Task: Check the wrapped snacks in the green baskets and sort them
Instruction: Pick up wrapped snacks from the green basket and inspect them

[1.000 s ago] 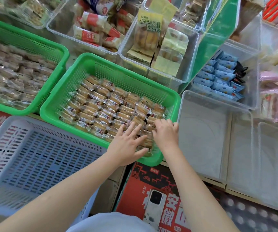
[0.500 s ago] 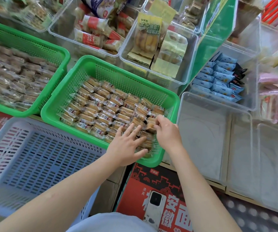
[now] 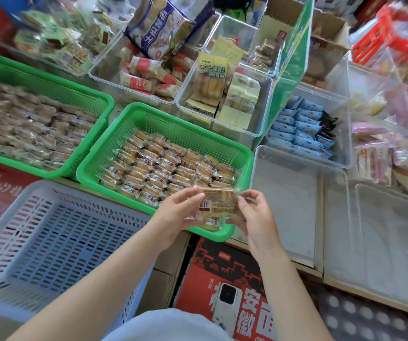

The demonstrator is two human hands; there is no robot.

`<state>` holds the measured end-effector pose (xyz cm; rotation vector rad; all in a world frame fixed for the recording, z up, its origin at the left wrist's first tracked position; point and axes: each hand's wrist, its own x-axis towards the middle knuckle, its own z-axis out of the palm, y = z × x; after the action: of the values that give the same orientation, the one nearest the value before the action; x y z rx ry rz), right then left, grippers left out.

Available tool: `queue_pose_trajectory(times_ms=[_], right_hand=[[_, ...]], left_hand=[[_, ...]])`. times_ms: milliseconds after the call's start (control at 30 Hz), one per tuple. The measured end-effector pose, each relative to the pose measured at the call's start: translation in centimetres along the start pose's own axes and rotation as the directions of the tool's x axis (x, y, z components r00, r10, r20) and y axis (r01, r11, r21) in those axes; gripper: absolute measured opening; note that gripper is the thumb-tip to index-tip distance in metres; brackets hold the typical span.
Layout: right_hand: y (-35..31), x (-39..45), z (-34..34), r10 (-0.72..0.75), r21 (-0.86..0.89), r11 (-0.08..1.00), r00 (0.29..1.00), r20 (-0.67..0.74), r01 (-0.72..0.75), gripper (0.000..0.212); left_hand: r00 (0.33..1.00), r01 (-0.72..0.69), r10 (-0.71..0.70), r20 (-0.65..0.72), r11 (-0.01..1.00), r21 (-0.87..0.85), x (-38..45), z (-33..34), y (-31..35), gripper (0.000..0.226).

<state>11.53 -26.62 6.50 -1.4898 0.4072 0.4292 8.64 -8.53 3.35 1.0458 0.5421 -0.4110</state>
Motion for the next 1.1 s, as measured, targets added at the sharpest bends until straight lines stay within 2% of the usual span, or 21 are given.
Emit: queue_pose_trajectory(times_ms=[100,233,333,433,533,667,767,833,900,1100], right_hand=[[-0.3,-2.2,0.1,0.016,0.11,0.993,0.984,0.18,-0.036,0.021],[-0.8,-4.8,0.1,0.033,0.323,0.934,0.938,0.346,-0.152,0.015],[-0.8,-6.3,0.4,0.022,0.4,0.896,0.918,0.396,-0.193,0.007],[-0.1,-7.2,0.7,-0.013,0.406,0.9,0.923,0.384,-0.156,0.008],[0.9,-7.7,0.7,-0.019,0.39,0.912,0.936,0.35,-0.128,0.008],[2.2,-8.4,0.7,0.024,0.394,0.913,0.978,0.207,-0.106,0.009],[2.6,-9.3,0.7,0.052,0.364,0.928,0.994,0.099,-0.085,0.006],[2.7,-9.9,0.7,0.052,0.338,0.938,0.996,0.079,-0.076,0.005],[2.9,-10.4,0.8,0.055,0.316,0.946,0.996,0.067,-0.073,0.005],[3.5,-11.5,0.7,0.065,0.275,0.959,0.997,0.032,-0.071,0.008]], left_hand=[[0.994,0.038,-0.022,0.11,0.988,-0.149,-2.0,-1.6,-0.2,0.051],[0.96,0.102,-0.026,0.279,0.96,-0.261,-5.3,-2.3,-0.2,0.027],[0.962,0.083,-0.002,0.275,0.955,-0.284,-7.1,-2.1,-0.3,0.021],[0.976,0.048,0.017,0.217,0.956,-0.29,-8.3,-1.8,-0.6,0.028],[0.991,0.029,0.001,0.136,0.975,-0.221,-8.9,-1.8,-1.3,0.034],[0.997,-0.077,0.078,0.011,0.995,-0.056,-9.7,-2.2,-2.2,0.032],[0.981,-0.182,0.17,0.091,0.973,0.143,-10.6,-2.0,-2.4,0.046],[0.971,-0.218,0.181,0.157,0.941,0.26,-11.0,-1.9,-2.7,0.054],[0.967,-0.239,0.194,0.165,0.914,0.327,-11.2,-1.7,-3.2,0.055],[0.959,-0.276,0.24,0.151,0.913,0.301,-11.4,-1.1,-4.0,0.039]])
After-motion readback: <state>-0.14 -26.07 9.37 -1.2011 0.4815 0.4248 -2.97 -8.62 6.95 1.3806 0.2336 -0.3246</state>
